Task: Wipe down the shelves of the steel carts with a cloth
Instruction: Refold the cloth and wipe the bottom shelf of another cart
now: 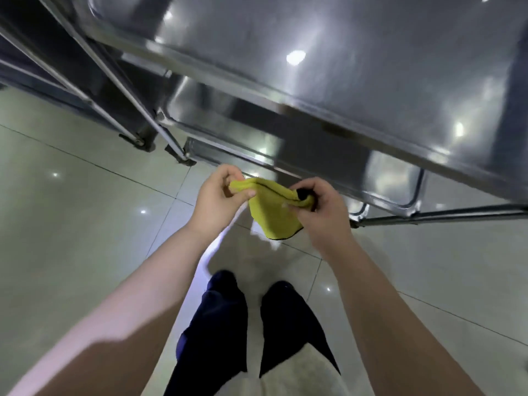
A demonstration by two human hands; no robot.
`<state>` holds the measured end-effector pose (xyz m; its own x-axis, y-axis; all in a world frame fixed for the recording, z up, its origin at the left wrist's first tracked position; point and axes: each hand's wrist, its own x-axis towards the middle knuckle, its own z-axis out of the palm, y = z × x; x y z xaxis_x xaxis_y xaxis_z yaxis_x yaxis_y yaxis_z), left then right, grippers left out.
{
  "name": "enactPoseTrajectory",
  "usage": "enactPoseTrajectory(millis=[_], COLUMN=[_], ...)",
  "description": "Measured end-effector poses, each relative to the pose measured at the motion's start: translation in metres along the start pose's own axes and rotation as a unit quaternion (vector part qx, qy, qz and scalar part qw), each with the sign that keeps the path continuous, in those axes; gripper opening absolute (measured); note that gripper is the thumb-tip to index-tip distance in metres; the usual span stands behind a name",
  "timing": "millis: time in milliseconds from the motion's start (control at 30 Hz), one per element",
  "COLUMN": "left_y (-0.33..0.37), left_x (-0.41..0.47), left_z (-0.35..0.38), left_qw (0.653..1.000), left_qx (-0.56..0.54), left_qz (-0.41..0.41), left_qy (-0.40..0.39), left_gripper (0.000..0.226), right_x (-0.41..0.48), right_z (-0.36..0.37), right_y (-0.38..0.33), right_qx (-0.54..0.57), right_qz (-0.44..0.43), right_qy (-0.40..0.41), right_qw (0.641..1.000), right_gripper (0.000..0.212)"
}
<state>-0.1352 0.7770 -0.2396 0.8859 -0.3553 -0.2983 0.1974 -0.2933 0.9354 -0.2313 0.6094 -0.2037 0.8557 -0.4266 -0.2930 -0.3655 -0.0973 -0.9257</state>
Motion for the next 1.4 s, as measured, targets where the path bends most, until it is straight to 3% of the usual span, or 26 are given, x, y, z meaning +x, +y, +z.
enactPoseTrajectory(millis=[100, 333, 600, 1000, 1200, 1400], left_y=[0.091, 0.286, 0.449, 0.578, 0.618, 0.643], left_x=[-0.03, -0.064, -0.063, -0.106, -0.158, -0.181], left_z=[-0.022, -0.045, 0.003, 0.206, 0.337, 0.462], left_qw=[0.998, 0.987, 0.946, 0.881, 0.858, 0.868], left_qx=[-0.051, -0.063, -0.047, -0.024, -0.058, -0.093], left_qz=[0.028, 0.145, 0.295, 0.392, 0.428, 0.417], left_qy=[-0.001, -0.021, -0.124, -0.263, -0.276, -0.251], left_gripper=[0.04, 0.03, 0.025, 0.019, 0.016, 0.015], right_x=[-0.036, -0.082, -0.119, -0.207, -0.251, -0.259], right_z=[-0.029, -0.094, -0.181, -0.366, -0.497, -0.63], right_y=[-0.082, -0.243, -0.347, -0.36, -0.342, -0.324], right_qx=[-0.004, -0.035, -0.001, -0.033, -0.04, -0.063], right_qz=[-0.04, -0.139, -0.213, -0.209, -0.231, -0.265], right_qy=[0.042, 0.145, 0.3, 0.462, 0.483, 0.484], right_qw=[0.998, 0.979, 0.93, 0.861, 0.843, 0.832], right_gripper=[0.033, 0.037, 0.027, 0.022, 0.024, 0.027])
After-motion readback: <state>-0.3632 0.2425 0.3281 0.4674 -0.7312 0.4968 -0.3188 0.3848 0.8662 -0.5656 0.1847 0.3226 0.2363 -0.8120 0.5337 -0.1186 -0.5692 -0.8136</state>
